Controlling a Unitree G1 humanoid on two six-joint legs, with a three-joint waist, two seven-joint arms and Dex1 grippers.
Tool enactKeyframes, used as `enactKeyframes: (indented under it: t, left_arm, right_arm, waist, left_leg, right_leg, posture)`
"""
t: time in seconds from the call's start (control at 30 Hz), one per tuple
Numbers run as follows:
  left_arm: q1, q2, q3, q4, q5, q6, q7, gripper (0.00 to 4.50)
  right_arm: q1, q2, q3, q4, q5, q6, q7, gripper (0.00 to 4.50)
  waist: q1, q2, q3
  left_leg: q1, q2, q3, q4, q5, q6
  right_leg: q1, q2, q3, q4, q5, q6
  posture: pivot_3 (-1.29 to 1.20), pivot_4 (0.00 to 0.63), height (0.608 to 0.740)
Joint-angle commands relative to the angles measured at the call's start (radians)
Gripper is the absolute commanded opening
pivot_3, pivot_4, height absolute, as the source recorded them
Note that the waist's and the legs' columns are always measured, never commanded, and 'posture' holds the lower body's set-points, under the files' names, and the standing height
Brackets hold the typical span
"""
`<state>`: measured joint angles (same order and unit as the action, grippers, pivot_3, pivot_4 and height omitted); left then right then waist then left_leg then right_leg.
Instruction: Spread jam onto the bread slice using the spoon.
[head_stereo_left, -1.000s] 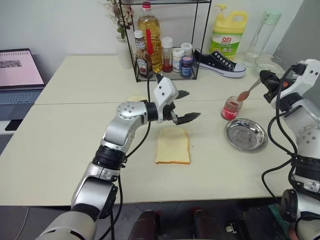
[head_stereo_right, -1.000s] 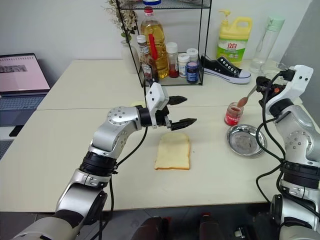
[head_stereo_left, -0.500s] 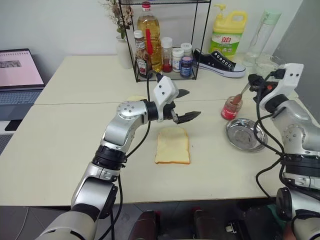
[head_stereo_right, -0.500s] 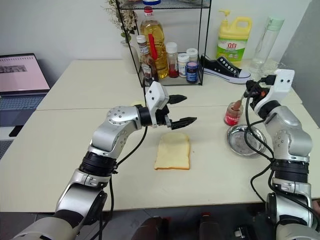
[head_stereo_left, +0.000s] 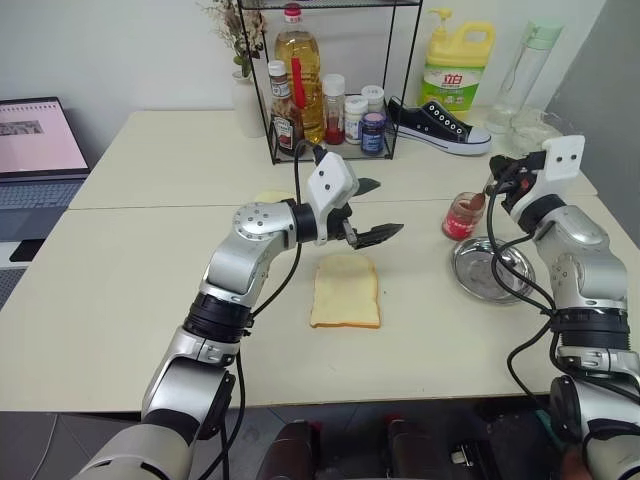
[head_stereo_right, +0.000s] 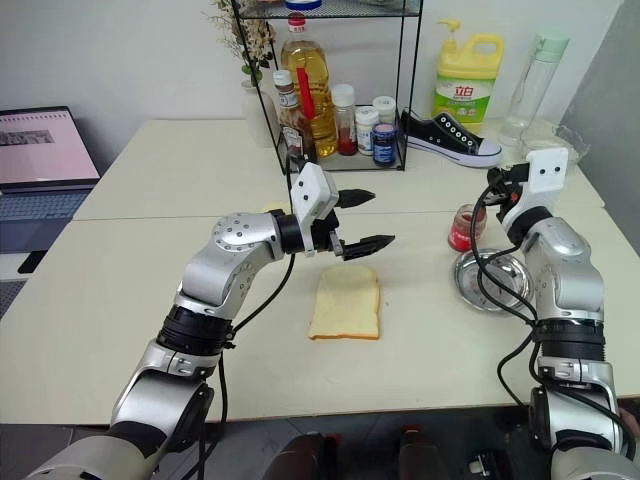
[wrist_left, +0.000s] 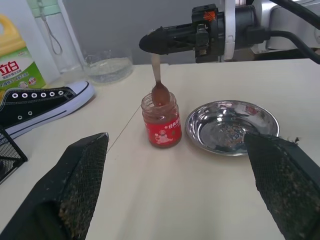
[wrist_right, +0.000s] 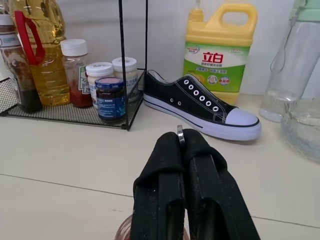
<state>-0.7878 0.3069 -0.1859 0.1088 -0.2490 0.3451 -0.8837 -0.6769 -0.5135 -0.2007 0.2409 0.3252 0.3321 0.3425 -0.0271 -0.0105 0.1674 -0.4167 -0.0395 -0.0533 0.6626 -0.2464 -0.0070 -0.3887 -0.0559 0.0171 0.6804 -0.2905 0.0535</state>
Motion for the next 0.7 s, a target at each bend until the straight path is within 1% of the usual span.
enactKeyframes:
  t: [0.03,0.23,0.5,0.7]
  left_arm:
    - [-0.007,-0.002,0.013,-0.044,-0.009,-0.003,0.004,4.5]
    - [-0.007,0.001,0.012,-0.045,-0.01,-0.006,-0.001,4.5]
    - [-0.002,0.007,0.014,-0.052,-0.011,-0.003,-0.003,4.5]
    - [0.0,0.009,0.014,-0.055,-0.01,-0.003,-0.002,4.5]
  right_arm:
    - [-0.023,-0.012,-0.002,-0.012,-0.026,-0.04,0.019,0.03]
    - [0.023,-0.012,0.093,0.002,-0.147,-0.147,0.057,0.03]
    - [0.025,0.014,0.1,0.054,-0.185,-0.184,0.054,0.03]
    - [0.013,0.057,0.031,0.069,-0.124,-0.088,0.023,0.03]
  waist:
    - [0.0,0.0,0.0]
    - [-0.001,0.0,0.0]
    - [-0.001,0.0,0.0]
    - [-0.001,0.0,0.0]
  left_leg:
    - [0.0,0.0,0.0,0.0,0.0,0.0]
    - [0.0,0.0,0.0,0.0,0.0,0.0]
    - [0.0,0.0,0.0,0.0,0.0,0.0]
    - [0.0,0.0,0.0,0.0,0.0,-0.001]
  right_leg:
    - [0.0,0.0,0.0,0.0,0.0,0.0]
    - [0.0,0.0,0.0,0.0,0.0,0.0]
    - [0.0,0.0,0.0,0.0,0.0,0.0]
    - [0.0,0.0,0.0,0.0,0.0,0.0]
  posture:
    - [0.0,0.15,0.74]
    - [0.0,0.15,0.74]
    - [0.0,0.15,0.74]
    - [0.0,0.15,0.74]
